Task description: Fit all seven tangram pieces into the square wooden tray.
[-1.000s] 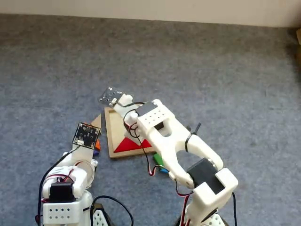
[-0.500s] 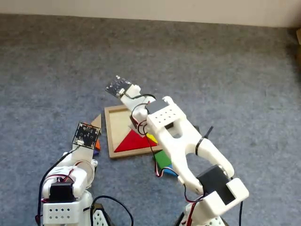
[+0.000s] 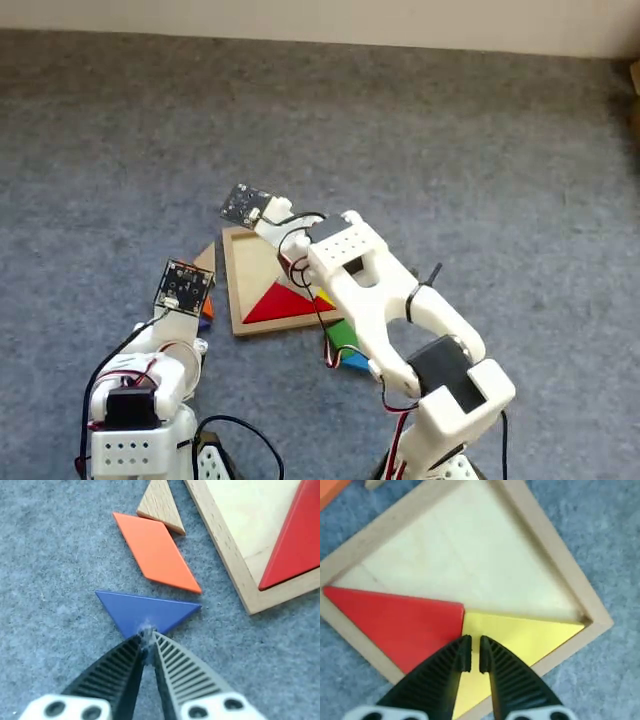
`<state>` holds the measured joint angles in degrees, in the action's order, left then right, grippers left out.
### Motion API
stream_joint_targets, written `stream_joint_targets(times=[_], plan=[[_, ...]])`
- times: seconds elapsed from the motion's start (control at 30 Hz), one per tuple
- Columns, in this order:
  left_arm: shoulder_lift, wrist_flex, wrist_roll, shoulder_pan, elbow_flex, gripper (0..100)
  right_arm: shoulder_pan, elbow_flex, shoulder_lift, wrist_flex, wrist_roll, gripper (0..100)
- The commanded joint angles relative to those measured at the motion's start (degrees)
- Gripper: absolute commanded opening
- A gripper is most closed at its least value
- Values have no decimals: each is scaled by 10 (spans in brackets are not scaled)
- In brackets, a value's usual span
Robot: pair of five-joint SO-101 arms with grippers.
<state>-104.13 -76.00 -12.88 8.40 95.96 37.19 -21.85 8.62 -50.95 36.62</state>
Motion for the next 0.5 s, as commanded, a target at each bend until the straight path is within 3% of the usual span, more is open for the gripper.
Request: stream_joint_targets(times=[0.0, 0.3, 0.47], plan=[[-3, -2, 4, 6, 12, 9, -5, 47, 2, -72, 10, 36], [-3, -2, 4, 6, 12, 9, -29, 116, -1, -155, 4, 36], [-3, -2, 4, 6, 12, 9, -49, 127, -47, -158, -57, 36]])
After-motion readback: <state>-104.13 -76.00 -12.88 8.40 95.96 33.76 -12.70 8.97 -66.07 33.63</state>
